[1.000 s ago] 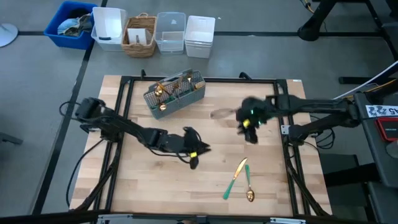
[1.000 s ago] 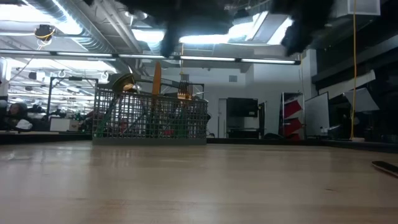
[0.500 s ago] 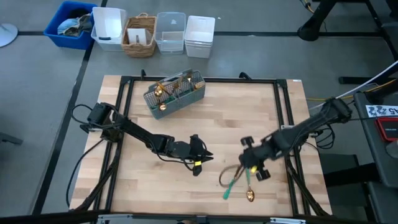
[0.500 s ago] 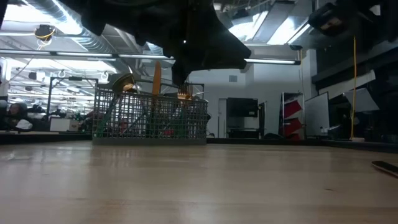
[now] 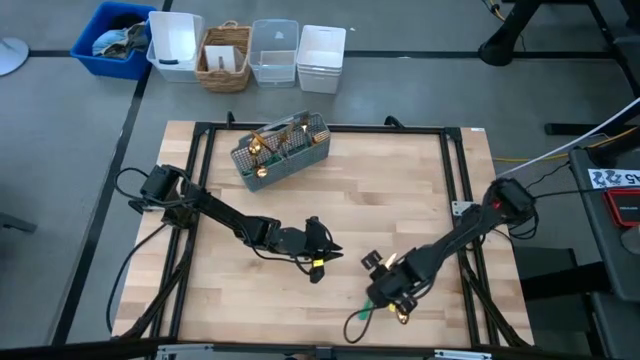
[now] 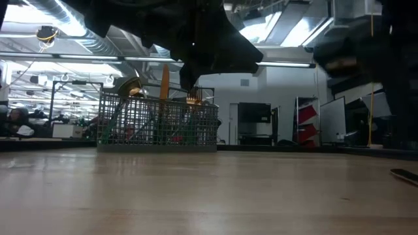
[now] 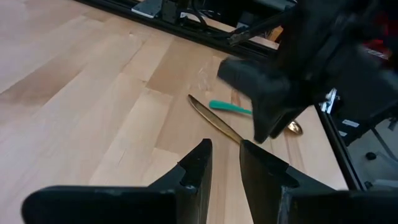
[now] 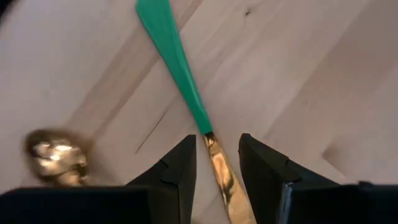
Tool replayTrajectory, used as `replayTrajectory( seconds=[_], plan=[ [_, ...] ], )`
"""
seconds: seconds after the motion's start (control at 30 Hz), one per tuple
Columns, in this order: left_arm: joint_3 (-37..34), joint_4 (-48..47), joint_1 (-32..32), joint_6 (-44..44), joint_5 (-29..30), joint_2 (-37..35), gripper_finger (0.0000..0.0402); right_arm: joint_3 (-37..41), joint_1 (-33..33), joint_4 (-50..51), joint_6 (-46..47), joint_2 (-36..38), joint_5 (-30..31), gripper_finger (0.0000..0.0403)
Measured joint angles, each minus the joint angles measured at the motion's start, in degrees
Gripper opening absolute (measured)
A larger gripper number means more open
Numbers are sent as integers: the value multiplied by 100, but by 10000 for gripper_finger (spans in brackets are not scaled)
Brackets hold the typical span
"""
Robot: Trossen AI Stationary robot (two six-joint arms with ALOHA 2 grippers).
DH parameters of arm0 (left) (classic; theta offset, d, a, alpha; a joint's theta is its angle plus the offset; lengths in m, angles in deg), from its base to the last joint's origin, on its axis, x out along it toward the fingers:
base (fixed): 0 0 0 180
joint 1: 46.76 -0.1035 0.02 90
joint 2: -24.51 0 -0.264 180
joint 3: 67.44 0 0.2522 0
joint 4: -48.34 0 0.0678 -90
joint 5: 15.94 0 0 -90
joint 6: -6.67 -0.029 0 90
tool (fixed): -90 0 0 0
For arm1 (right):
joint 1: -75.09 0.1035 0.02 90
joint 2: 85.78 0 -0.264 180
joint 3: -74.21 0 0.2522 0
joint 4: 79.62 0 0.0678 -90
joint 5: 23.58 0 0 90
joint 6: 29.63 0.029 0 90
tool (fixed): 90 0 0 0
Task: Sort silverware
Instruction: Put the knife into the middle left section of the silverware holder
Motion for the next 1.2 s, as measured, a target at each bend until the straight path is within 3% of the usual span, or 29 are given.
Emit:
replayTrajectory(
  seconds=[0.27, 0.57, 0.93, 1.2],
  plan=[
    [0, -137, 0, 2, 0, 1, 73, 0, 0, -71, -89, -566, 2, 122],
    [0, -127, 0, 2, 2, 2, 73, -20, 0, -82, -33, -709, 135, 121],
    [0, -125, 0, 2, 2, 2, 73, -11, -27, -96, -5, -724, 182, 45],
    [0, -121, 46, 2, 3, 2, 73, -4, -33, -152, -2, -730, 230, 42]
  ],
)
